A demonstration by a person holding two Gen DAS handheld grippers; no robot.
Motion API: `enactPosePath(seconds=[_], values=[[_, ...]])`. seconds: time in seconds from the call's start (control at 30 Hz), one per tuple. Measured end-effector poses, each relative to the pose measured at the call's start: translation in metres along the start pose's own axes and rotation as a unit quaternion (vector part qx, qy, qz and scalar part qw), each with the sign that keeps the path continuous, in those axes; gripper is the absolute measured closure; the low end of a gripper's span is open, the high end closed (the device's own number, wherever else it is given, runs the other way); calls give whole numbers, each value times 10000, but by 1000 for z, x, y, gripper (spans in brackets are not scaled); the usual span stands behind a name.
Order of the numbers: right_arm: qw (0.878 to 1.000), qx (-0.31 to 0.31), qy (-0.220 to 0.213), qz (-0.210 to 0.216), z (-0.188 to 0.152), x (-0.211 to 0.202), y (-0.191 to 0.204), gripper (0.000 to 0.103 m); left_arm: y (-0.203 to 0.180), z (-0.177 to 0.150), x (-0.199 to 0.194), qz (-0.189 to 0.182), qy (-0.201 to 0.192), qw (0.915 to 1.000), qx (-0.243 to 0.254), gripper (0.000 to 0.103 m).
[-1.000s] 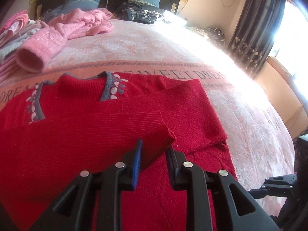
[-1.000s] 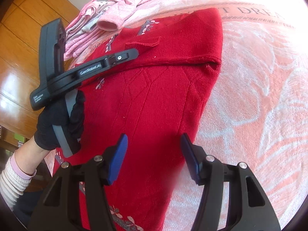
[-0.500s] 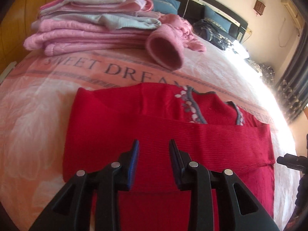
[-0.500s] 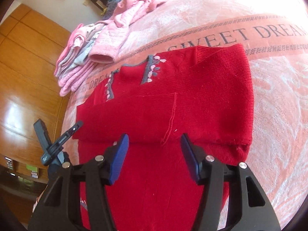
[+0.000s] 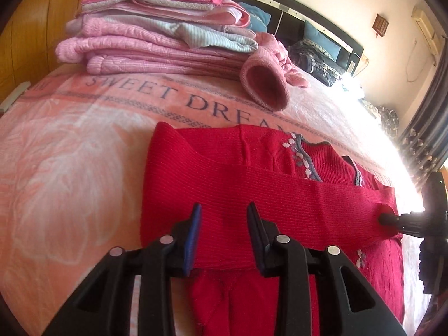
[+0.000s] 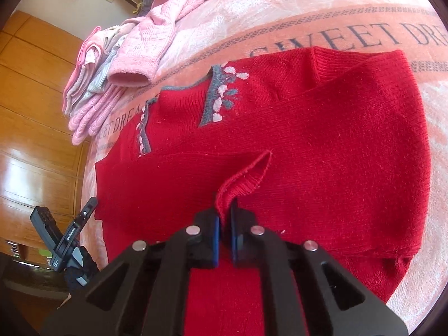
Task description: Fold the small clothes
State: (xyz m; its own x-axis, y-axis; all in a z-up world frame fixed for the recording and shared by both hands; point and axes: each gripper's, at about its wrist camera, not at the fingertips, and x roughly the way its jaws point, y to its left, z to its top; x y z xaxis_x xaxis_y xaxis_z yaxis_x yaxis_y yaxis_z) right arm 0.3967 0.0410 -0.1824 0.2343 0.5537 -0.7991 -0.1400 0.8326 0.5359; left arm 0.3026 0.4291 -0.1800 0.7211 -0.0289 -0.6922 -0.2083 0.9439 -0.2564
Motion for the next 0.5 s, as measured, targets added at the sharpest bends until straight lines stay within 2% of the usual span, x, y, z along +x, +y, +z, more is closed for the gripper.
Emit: enactPosePath(seconds=[0.1,0.2,0.3,0.4,0.5], values=[[9992,-274,-266,-93,4,-16,12,99,12,8,-6,80,-187,9997,-124,70],[9981,-322,-514,148,10,-39,16,99,20,15,-10,112,-295,9991,-297,70],[9949,-527,-859,30,14,-65,20,99,22,18,-11,104,-351,9982,-467,70],[9930,-566,-1040,16,17,-83,15,99,16,19,-10,114,-375,9984,-415,70],[9911,-597,-1178,-179,20,-94,7,99,3,18,-6,122,-384,9988,-262,70]])
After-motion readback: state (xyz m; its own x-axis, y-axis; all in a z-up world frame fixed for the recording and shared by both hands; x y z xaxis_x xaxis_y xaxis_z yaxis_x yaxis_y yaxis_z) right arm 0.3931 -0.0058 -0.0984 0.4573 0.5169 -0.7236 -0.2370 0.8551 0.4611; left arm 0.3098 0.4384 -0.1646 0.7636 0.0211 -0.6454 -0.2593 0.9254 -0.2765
